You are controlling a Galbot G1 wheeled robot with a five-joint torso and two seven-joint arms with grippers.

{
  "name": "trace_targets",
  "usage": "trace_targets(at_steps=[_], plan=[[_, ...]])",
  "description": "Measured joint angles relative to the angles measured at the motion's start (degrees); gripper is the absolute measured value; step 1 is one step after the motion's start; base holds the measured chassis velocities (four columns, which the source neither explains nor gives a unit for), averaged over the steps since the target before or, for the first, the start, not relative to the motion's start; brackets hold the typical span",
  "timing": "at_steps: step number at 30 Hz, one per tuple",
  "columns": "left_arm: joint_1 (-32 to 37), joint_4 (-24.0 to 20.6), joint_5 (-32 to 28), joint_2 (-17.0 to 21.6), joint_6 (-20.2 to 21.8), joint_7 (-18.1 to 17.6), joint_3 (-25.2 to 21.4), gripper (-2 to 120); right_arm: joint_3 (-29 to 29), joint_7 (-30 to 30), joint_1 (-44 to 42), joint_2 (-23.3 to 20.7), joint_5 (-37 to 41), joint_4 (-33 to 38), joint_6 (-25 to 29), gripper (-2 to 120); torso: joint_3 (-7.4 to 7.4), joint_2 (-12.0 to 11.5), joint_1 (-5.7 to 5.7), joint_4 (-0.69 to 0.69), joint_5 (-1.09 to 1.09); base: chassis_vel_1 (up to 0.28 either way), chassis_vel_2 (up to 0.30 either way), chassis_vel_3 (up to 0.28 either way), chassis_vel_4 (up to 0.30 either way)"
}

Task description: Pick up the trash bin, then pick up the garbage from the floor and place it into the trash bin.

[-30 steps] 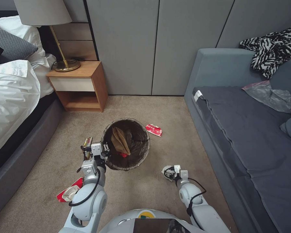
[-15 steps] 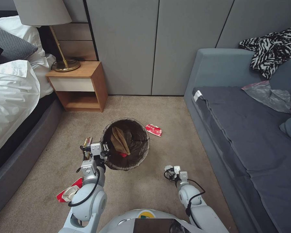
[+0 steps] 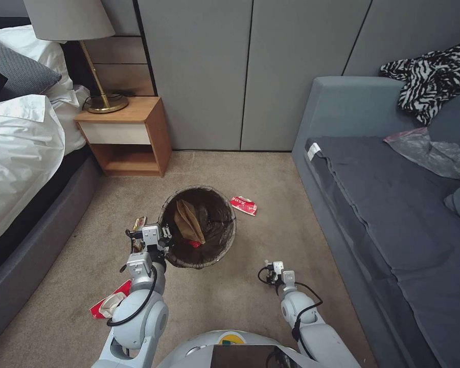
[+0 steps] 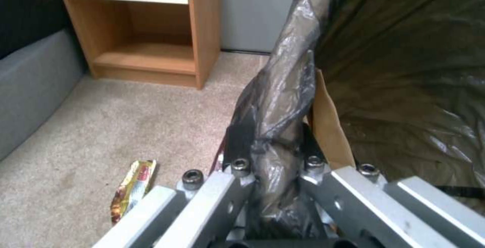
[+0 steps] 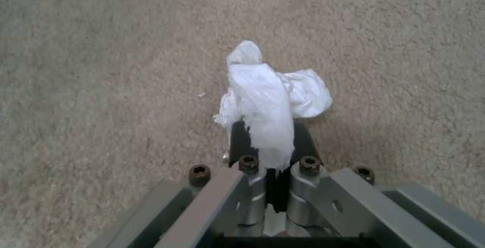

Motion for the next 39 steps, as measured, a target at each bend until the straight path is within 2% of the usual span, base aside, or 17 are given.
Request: trace_targets(at_steps=[16, 19, 26, 28, 29, 31, 39], plan=[[0.0, 0.0, 0.1, -0.1, 0.0, 0.0, 0.1, 2, 0.2, 0.0, -0.1, 0.0, -0.7, -0.3, 1.5, 0, 0.0, 0.0, 0.0, -0.01, -0.02, 0.0, 0.0, 0.0, 0.0], [0.0, 0.0, 0.1, -0.2, 0.0, 0.0, 0.1, 2, 0.2, 0.9, -0.8, -0.3, -1.2, 1.1, 2.1, 0, 0.01, 0.0, 0.0, -0.03, -0.07, 0.0, 0.0, 0.0, 0.0], [0.1, 0.5, 0.3, -0.2, 0.0, 0.0, 0.3, 2, 0.4, 5.3, -2.9, -0.1, -6.0, 7.1, 8.9, 0, 0.01, 0.0, 0.0, -0.03, -0.04, 0.0, 0.0, 0.0, 0.0], [0.1, 0.5, 0.3, -0.2, 0.0, 0.0, 0.5, 2, 0.6, 6.7, -3.8, 0.2, -8.1, 10.3, 13.2, 0, 0.0, 0.0, 0.0, -0.02, -0.04, 0.0, 0.0, 0.0, 0.0], [0.1, 0.5, 0.3, -0.2, 0.0, 0.0, 0.5, 2, 0.6, 6.7, -3.8, 0.2, -8.1, 10.3, 13.2, 0, 0.0, 0.0, 0.0, -0.02, -0.04, 0.0, 0.0, 0.0, 0.0], [0.1, 0.5, 0.3, -0.2, 0.0, 0.0, 0.4, 2, 0.7, 7.7, -4.6, 0.4, -10.2, 13.6, 16.9, 0, 0.0, 0.0, 0.01, -0.02, -0.03, 0.0, 0.0, 0.0, 0.0], [0.3, 0.5, 0.3, 0.0, 0.0, 0.0, 0.3, 2, -0.1, 7.1, -5.7, 0.6, -11.1, 24.9, 23.3, 0, 0.0, 0.0, 0.01, -0.01, -0.04, 0.0, 0.0, 0.0, 0.0]])
